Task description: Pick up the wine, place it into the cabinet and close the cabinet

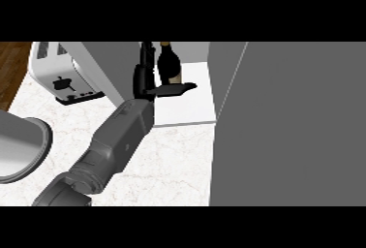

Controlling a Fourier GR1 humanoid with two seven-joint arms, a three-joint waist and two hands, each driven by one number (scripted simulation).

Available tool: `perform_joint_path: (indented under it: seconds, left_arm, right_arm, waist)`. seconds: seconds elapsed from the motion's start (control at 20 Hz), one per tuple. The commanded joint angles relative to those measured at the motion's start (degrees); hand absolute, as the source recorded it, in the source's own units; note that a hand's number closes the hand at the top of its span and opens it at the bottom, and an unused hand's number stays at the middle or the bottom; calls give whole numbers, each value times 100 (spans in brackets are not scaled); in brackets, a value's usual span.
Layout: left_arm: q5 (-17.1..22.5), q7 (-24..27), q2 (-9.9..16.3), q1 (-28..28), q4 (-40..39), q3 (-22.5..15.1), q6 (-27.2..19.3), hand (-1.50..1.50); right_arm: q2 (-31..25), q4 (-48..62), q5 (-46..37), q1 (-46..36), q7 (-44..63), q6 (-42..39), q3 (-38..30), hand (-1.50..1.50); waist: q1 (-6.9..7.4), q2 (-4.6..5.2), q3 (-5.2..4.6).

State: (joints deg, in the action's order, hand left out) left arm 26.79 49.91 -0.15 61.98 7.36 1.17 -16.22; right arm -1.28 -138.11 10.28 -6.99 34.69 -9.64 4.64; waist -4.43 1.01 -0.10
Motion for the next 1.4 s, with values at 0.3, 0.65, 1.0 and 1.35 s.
perform_joint_path:
  seconds: [0.3,0.65,1.0,1.35]
  left_arm:
    - [866,-51,15,-660,469,-607,104,-150]
    - [1623,-142,15,-1643,1740,-1962,-339,-150]
    - [2065,-342,15,-2684,3723,-3576,-1720,-150]
    - [1509,-714,17,-3771,5807,-4404,-2841,-150]
  right_arm:
    - [13,-425,79,264,156,68,117,-150]
    - [23,-243,-81,22,119,188,130,-150]
    - [-162,-565,-2,117,353,280,-116,-150]
    - [-119,-486,-137,265,131,237,-24,-150]
  waist:
    - [87,-115,8]
    - [172,-115,7]
    - [338,-119,8]
    - [464,-139,11]
